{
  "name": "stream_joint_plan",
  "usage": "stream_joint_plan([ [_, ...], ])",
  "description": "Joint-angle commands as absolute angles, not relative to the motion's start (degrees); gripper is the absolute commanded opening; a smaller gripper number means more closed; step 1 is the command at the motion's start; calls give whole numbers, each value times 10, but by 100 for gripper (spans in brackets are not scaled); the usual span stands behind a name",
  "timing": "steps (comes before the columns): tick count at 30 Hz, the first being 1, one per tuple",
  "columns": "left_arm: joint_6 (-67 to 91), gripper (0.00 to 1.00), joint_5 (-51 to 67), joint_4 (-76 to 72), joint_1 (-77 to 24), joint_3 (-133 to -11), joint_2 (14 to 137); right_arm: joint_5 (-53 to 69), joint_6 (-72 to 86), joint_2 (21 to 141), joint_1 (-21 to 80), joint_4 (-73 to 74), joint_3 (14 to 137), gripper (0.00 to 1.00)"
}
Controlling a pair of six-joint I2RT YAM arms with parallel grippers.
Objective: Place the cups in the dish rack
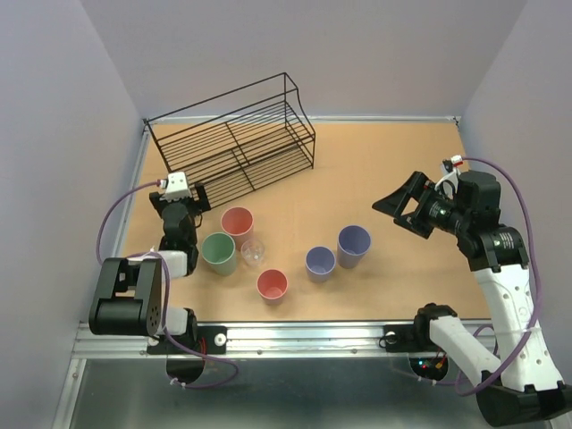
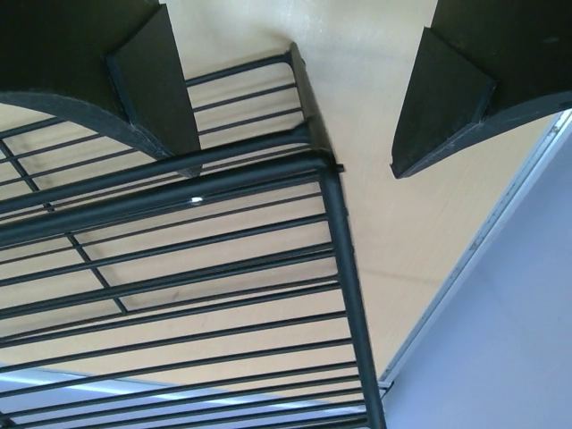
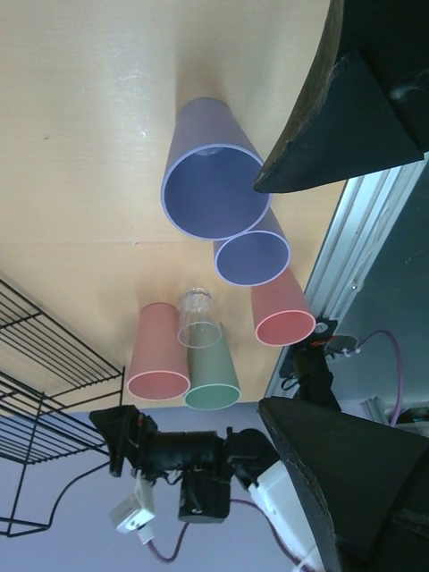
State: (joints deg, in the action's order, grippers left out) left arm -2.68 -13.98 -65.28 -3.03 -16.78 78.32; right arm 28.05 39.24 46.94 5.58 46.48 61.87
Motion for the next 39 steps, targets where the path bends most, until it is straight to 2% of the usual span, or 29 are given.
stream_joint_plan([
  [1,-24,99,-173,-517,-33,-278,743,280,379,463,54,465,627,100],
  [2,-18,99,-171,-445,-33,-292,739,280,373,463,54,466,627,100],
  [11,64,99,-70,-102,-32,-421,710,259,331,480,54,471,634,100],
  [17,122,99,-29,61,-33,-486,679,250,317,507,54,475,633,100],
  [22,137,98,-20,141,-67,-517,608,239,313,514,56,492,612,100],
  [27,161,98,-83,235,-179,-564,578,216,287,561,67,552,599,99],
  [35,198,98,-93,298,-199,-600,552,198,300,586,98,541,556,88],
  [39,203,98,-95,316,-214,-617,555,173,305,609,133,512,556,86],
])
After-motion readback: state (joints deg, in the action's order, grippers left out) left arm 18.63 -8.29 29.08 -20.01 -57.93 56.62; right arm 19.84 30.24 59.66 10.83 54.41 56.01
